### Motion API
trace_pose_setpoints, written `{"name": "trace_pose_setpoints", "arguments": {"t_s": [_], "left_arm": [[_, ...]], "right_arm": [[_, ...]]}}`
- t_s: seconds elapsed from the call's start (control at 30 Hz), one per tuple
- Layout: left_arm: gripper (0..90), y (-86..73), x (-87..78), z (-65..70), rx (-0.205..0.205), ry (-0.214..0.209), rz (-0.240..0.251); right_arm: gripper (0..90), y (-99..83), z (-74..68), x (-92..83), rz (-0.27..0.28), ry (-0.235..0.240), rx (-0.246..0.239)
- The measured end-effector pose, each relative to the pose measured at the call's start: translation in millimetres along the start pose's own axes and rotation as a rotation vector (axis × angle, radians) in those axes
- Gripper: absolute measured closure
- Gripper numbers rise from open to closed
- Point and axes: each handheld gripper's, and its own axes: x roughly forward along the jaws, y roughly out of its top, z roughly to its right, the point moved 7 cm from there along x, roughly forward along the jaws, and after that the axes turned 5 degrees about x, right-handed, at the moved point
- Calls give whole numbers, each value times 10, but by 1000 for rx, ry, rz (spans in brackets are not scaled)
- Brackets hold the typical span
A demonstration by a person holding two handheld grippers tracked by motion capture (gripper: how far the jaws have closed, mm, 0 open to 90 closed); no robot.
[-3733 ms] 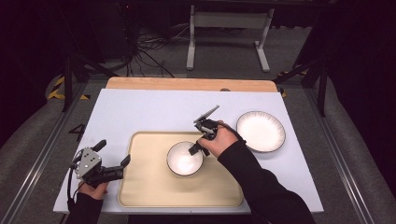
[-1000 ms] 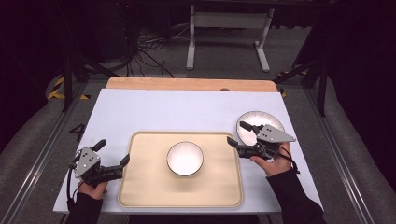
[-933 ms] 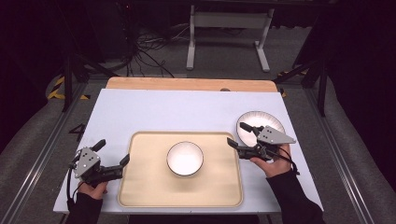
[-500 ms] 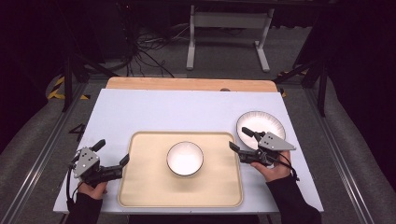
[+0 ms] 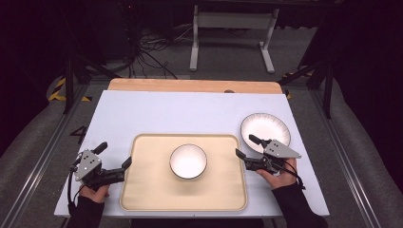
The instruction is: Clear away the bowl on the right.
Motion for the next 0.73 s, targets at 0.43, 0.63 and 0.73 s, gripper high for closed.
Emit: {"name": "trace_pose_setpoints", "arguments": {"t_s": [0.43,0.63,0.73], "left_arm": [[1,1,3,1,1,0,1],[1,2,2,1,1,-1,1],[1,2,2,1,1,-2,2]], "right_arm": [[239,-109,54,-16,-36,-12,19],[236,-104,45,-14,-38,-10,16],[236,-94,40,-12,-36,-14,10]]}}
